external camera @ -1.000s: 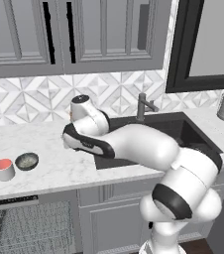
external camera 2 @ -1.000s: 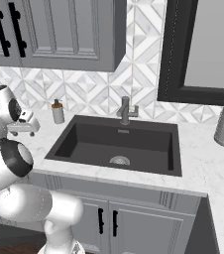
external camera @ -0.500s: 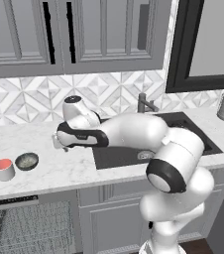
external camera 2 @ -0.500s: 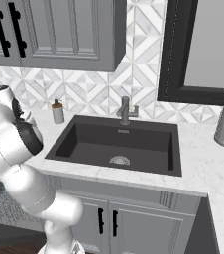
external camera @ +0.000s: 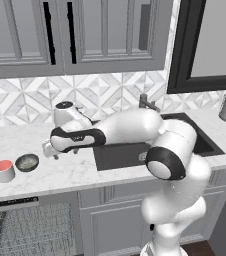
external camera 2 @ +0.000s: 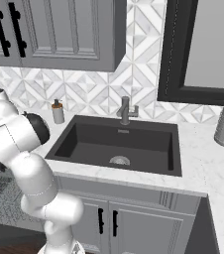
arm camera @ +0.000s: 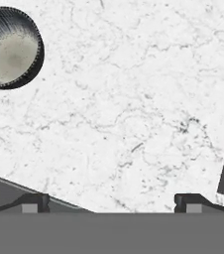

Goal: Pick up the cup and bowl from the counter, place them in the dishwasher, and close the dishwasher door.

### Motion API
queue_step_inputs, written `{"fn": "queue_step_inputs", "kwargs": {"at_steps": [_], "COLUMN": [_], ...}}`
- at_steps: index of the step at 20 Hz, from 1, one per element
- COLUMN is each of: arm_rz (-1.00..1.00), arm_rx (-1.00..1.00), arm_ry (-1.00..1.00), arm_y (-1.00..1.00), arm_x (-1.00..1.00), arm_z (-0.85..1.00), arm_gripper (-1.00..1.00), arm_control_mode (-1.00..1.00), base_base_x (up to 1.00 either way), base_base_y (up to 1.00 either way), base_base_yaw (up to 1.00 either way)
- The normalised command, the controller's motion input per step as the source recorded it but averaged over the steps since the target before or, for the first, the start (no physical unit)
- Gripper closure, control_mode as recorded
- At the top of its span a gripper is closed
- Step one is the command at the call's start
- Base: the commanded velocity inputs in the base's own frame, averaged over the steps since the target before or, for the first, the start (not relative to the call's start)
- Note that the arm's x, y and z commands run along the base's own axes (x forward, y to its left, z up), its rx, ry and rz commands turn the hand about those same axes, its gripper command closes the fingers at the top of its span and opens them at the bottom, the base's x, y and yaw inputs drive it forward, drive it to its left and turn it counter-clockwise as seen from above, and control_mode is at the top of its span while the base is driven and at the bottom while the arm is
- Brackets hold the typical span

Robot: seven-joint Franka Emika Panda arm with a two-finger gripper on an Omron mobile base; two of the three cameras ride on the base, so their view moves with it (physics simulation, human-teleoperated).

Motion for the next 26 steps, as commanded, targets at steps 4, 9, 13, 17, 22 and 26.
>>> {"fn": "queue_step_inputs", "kwargs": {"at_steps": [4,9,13,17,22,26], "arm_rz": [0.06,0.01,0.00,0.00,0.00,0.00], "arm_rx": [0.00,0.00,0.00,0.00,0.00,0.00], "arm_ry": [0.11,0.17,0.06,0.00,-0.01,0.00], "arm_y": [0.75,0.76,0.56,0.25,0.10,0.02], "arm_x": [0.29,0.19,0.26,0.03,0.00,0.01], "arm_z": [-0.06,0.00,0.00,0.00,-0.22,-0.58], "arm_gripper": [-1.00,-1.00,-1.00,-1.00,-1.00,-1.00], "arm_control_mode": [-1.00,-1.00,-1.00,-1.00,-1.00,-1.00], "base_base_x": [0.00,0.00,0.00,0.00,0.00,0.00], "base_base_y": [0.00,0.00,0.00,0.00,0.00,0.00], "base_base_yaw": [0.00,0.00,0.00,0.00,0.00,0.00]}}
